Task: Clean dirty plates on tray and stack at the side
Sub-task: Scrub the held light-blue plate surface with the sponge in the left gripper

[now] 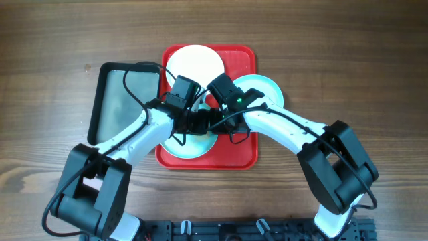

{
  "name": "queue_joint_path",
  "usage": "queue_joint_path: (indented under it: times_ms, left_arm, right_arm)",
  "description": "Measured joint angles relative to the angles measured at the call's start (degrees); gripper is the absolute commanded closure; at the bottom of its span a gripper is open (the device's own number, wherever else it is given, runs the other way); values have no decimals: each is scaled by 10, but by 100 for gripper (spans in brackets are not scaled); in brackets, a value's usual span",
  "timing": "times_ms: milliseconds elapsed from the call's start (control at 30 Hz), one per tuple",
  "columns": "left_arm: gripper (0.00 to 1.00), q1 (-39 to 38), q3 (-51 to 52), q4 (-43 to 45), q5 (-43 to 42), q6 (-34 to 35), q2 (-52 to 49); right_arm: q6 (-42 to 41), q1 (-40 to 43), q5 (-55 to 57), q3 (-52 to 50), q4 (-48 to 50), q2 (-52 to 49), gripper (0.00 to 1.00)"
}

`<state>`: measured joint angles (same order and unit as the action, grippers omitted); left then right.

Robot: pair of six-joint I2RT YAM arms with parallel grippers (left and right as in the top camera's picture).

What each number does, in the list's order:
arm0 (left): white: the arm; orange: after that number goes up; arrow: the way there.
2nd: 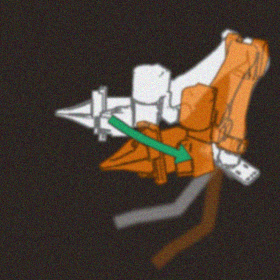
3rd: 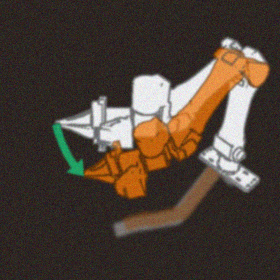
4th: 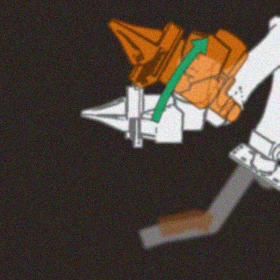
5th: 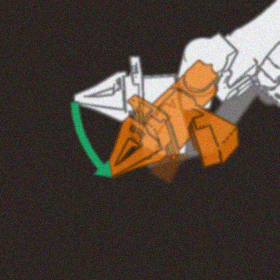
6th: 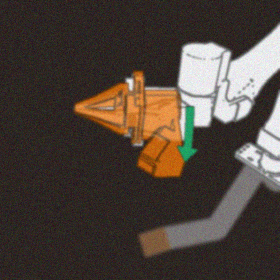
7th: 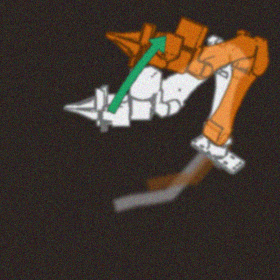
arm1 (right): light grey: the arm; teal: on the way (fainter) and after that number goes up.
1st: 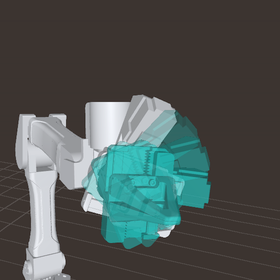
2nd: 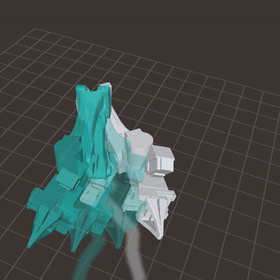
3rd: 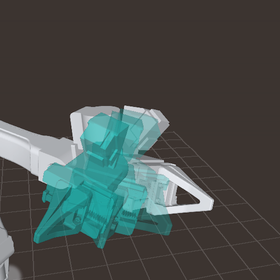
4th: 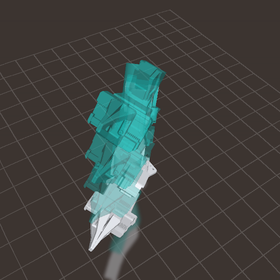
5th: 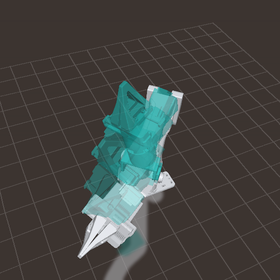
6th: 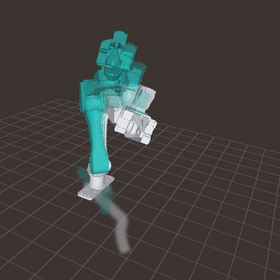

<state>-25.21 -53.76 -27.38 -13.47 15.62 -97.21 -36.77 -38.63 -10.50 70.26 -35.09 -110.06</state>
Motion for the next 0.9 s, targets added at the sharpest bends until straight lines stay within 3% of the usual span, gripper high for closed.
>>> queue_joint_path:
  times_ms: [600,900]
  left_arm:
    - [96,-3,-2,-91,123,0,0]
    - [96,44,-2,-109,139,0,1]
  right_arm:
    - [0,-3,-2,0,0,0,96]
    - [0,-3,-2,0,1,0,96]
